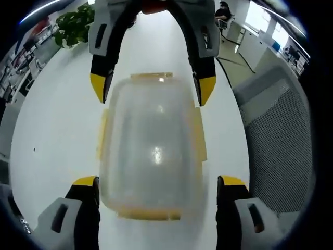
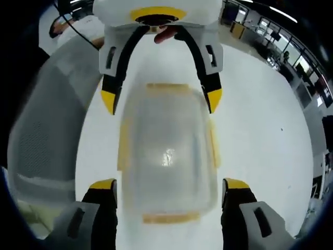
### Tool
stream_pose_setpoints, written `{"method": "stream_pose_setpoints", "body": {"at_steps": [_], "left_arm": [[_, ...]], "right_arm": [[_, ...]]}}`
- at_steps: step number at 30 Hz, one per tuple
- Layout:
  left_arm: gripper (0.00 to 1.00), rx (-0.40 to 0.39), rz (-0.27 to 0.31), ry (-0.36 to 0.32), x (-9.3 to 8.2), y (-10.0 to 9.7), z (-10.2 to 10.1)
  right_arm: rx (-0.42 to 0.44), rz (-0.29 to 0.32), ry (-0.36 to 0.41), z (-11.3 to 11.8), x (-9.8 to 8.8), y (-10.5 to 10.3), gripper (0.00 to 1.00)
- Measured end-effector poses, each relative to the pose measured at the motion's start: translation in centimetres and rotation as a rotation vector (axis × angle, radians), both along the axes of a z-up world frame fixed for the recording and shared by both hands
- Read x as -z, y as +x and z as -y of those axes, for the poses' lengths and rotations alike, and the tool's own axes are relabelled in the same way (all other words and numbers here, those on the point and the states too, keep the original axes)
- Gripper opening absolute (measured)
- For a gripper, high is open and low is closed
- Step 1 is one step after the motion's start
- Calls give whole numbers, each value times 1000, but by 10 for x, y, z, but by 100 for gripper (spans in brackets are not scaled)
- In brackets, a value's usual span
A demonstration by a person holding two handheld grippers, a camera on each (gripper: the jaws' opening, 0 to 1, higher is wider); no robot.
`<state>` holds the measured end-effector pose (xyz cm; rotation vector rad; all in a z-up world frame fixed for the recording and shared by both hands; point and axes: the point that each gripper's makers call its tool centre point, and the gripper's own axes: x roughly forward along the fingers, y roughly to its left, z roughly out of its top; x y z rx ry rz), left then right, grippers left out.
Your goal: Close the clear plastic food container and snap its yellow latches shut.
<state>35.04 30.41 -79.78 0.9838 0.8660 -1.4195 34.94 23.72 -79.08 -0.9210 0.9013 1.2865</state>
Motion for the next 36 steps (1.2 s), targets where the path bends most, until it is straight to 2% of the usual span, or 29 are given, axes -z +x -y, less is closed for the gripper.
{"method": "stream_pose_setpoints", "body": {"at_steps": [19,35,36], "left_arm": [[93,0,21,36,16,7,4],[93,12,41,66,19,7,1],[93,35,59,83,21,8,-1]], "right_arm": [[-14,-4,-17,-2,13,1,84],[1,5,0,-3,14,1,84],[2,5,3,-4,15,1,84]]}}
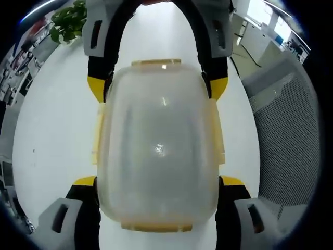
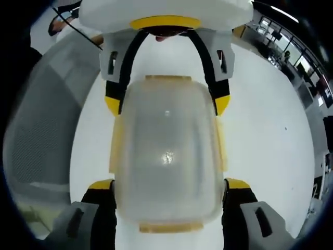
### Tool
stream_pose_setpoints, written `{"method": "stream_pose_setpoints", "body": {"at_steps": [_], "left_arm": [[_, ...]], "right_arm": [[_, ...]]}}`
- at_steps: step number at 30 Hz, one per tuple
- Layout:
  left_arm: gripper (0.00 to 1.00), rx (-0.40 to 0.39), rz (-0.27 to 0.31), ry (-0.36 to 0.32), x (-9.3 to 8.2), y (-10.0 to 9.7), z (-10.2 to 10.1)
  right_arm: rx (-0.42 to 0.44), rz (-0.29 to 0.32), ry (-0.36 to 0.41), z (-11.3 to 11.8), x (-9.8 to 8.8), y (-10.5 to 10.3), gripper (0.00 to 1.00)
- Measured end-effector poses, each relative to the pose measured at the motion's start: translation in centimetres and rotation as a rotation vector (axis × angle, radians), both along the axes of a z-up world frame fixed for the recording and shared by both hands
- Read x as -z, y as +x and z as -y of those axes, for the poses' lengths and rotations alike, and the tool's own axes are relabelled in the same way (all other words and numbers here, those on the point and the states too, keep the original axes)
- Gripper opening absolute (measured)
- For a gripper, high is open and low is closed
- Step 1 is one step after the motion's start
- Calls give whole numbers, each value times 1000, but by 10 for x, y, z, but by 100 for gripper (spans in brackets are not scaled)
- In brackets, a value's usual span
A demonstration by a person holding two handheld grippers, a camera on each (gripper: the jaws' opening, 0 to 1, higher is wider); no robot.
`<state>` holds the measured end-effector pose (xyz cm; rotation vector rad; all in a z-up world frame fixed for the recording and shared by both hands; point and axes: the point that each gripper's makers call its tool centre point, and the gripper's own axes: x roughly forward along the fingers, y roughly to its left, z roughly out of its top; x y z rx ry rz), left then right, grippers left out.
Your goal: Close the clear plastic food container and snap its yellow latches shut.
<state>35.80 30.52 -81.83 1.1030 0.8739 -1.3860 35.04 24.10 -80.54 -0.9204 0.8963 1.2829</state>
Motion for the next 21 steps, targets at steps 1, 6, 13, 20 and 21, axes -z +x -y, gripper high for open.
{"method": "stream_pose_setpoints", "body": {"at_steps": [1,6,13,20,21], "left_arm": [[93,73,45,38,3,0,-5],[93,21,37,39,3,-3,-6],[93,8,33,33,2,-6,-13],[93,12,32,38,2,-5,-23],[93,14,32,38,2,-4,-26]], "right_arm": [[3,2,3,-1,0,-1,84],[-10,5,0,-3,-1,-2,84],[-20,7,6,-9,-1,-5,84],[-16,6,10,-21,-1,-5,84],[-13,6,12,-23,-1,-4,84]]}}
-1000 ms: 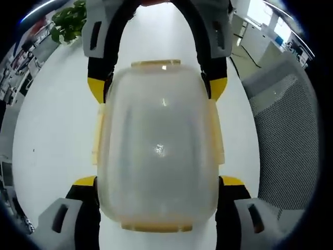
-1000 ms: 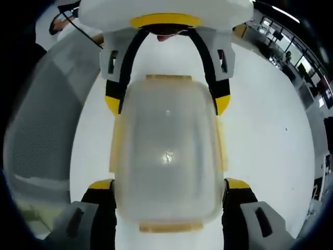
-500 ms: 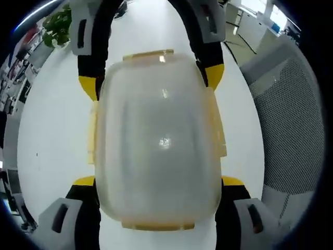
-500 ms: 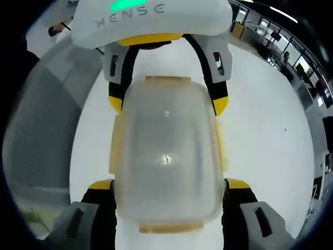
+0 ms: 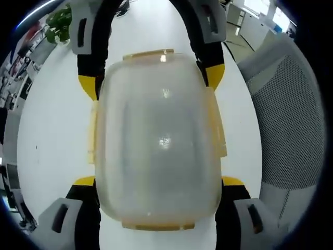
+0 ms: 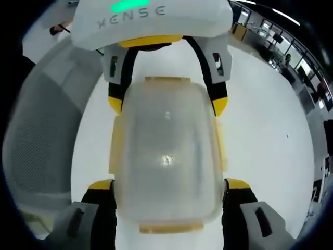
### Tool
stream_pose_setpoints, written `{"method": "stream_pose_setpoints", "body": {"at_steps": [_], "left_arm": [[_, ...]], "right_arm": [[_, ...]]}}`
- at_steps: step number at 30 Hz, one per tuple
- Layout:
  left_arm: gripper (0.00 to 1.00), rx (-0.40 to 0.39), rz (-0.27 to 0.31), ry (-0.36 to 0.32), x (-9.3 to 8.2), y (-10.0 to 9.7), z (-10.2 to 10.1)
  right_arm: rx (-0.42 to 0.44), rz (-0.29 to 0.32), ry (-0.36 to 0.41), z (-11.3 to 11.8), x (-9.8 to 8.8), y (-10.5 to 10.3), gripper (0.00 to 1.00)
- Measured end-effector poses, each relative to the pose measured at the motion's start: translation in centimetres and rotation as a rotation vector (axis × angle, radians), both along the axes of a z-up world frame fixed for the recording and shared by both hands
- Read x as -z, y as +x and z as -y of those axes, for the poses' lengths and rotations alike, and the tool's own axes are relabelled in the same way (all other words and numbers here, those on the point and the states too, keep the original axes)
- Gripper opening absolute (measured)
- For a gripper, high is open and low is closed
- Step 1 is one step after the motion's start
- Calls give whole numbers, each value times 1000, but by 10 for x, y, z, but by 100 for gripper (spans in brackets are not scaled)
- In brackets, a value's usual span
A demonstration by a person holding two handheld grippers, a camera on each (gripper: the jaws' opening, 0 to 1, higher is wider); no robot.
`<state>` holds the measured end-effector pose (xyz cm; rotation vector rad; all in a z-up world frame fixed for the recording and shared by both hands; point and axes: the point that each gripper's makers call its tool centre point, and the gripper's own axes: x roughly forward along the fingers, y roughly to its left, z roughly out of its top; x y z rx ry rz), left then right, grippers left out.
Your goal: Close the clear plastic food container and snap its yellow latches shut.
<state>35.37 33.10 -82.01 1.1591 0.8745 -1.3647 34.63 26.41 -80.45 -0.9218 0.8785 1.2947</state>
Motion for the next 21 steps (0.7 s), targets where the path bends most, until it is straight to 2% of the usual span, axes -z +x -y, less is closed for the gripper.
{"method": "stream_pose_setpoints", "body": {"at_steps": [21], "left_arm": [[93,41,-4,-15,0,5,-34]], "right_arm": [[47,2,-10,-35,2,3,85]]}}
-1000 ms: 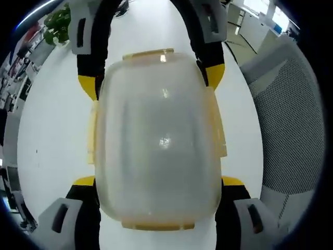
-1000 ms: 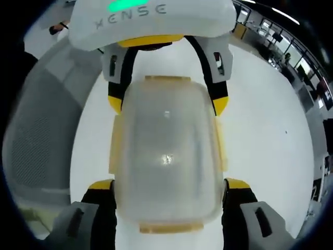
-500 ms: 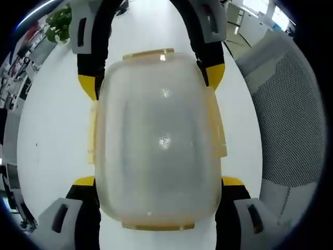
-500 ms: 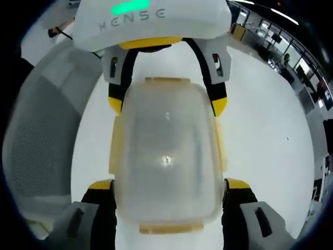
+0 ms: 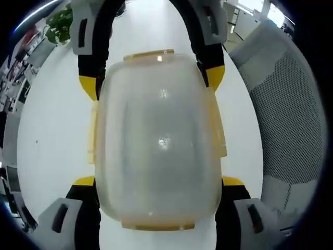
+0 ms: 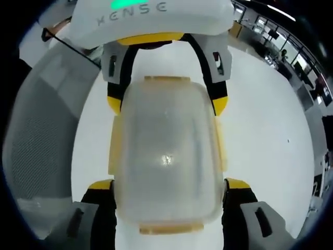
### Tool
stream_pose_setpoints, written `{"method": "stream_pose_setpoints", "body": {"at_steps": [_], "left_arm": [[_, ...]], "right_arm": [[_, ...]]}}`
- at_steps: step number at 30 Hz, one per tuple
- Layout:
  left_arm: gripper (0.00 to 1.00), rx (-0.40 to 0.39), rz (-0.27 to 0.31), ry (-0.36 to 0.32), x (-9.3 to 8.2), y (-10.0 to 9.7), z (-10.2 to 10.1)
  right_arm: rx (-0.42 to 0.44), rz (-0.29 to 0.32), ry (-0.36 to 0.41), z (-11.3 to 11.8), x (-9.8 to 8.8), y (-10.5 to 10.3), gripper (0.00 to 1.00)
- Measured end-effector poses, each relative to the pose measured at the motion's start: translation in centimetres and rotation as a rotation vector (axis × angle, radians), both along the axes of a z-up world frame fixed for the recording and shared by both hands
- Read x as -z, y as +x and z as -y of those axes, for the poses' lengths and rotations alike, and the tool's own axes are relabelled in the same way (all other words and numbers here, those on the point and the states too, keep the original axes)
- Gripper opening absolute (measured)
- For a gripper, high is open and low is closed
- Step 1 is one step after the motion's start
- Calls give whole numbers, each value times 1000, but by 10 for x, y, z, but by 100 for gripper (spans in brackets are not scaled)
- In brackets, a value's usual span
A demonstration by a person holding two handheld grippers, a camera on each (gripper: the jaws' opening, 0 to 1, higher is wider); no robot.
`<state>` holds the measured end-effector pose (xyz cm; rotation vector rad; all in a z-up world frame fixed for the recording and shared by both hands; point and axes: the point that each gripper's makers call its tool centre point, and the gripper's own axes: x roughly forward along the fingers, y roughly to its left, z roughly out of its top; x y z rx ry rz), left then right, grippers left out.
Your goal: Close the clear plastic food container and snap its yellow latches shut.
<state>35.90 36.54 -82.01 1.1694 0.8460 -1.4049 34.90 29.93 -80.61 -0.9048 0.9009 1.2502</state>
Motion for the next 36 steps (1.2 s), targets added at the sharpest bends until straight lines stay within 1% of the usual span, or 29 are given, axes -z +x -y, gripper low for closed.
{"method": "stream_pose_setpoints", "body": {"at_steps": [6,24,36], "left_arm": [[93,12,-1,-2,-1,1,-10],[93,8,-5,-18,-1,4,-34],[93,6,-8,-30,-1,4,-44]], "right_arm": [[14,0,5,-10,0,1,85],[16,-1,-9,-36,-1,3,85],[14,-4,-21,-45,1,4,85]]}}
